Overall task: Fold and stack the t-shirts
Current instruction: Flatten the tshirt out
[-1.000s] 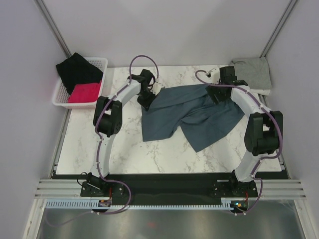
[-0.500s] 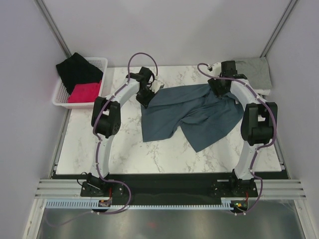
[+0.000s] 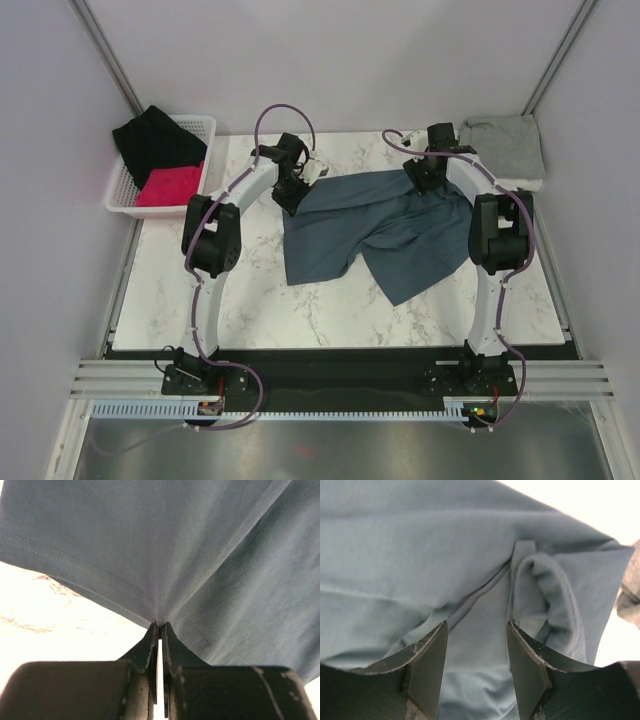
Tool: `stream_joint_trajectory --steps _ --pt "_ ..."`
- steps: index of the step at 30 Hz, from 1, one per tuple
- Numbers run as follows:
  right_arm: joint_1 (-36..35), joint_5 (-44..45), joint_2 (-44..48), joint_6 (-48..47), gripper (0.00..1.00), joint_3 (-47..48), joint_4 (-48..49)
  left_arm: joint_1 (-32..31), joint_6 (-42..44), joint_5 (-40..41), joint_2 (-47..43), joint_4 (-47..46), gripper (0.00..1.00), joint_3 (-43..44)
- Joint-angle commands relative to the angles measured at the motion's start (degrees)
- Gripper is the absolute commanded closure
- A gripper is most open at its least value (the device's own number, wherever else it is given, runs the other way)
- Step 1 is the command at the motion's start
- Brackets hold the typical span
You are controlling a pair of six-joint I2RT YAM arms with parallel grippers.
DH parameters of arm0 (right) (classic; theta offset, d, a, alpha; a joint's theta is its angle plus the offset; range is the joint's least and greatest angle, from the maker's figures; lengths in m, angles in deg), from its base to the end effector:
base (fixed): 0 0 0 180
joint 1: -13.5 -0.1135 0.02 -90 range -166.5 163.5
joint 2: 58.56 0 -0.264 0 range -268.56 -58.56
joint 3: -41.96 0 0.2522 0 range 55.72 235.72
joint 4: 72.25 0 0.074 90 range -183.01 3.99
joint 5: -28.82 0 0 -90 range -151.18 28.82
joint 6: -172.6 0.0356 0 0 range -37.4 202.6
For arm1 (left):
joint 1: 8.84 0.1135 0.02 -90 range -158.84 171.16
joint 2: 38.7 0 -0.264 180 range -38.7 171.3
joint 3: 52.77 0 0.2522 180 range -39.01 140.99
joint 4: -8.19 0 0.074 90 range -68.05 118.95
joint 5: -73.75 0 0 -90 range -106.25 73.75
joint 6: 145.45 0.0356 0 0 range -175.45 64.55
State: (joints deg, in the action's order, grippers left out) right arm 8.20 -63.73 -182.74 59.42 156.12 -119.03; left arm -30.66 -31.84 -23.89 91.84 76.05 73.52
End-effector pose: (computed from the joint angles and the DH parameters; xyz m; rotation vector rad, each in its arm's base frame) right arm 0.4745 0.0456 0.1963 -0.6466 2.4789 -0.0624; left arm 0.4408 -0.1816 0.1914 1.1171 2.5917 -0.1815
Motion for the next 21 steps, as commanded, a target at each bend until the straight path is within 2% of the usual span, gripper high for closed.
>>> stream_joint_trajectory --steps 1,9,21 --pt "0.03 1.05 -2.11 0.59 0.42 6.02 -0.03 0.38 -1.56 -0.27 -3.54 1.44 0.98 -0.29" --pt "-0.06 0.61 -6.69 1.56 0.47 10.43 -0.47 0.38 -1.82 -0.01 -3.89 1.70 0.98 -0.91" --pt "-0.24 0.35 -3.44 1.91 0.51 4.02 -0.74 0.38 -2.08 -0.36 -3.71 1.62 0.98 -0.56"
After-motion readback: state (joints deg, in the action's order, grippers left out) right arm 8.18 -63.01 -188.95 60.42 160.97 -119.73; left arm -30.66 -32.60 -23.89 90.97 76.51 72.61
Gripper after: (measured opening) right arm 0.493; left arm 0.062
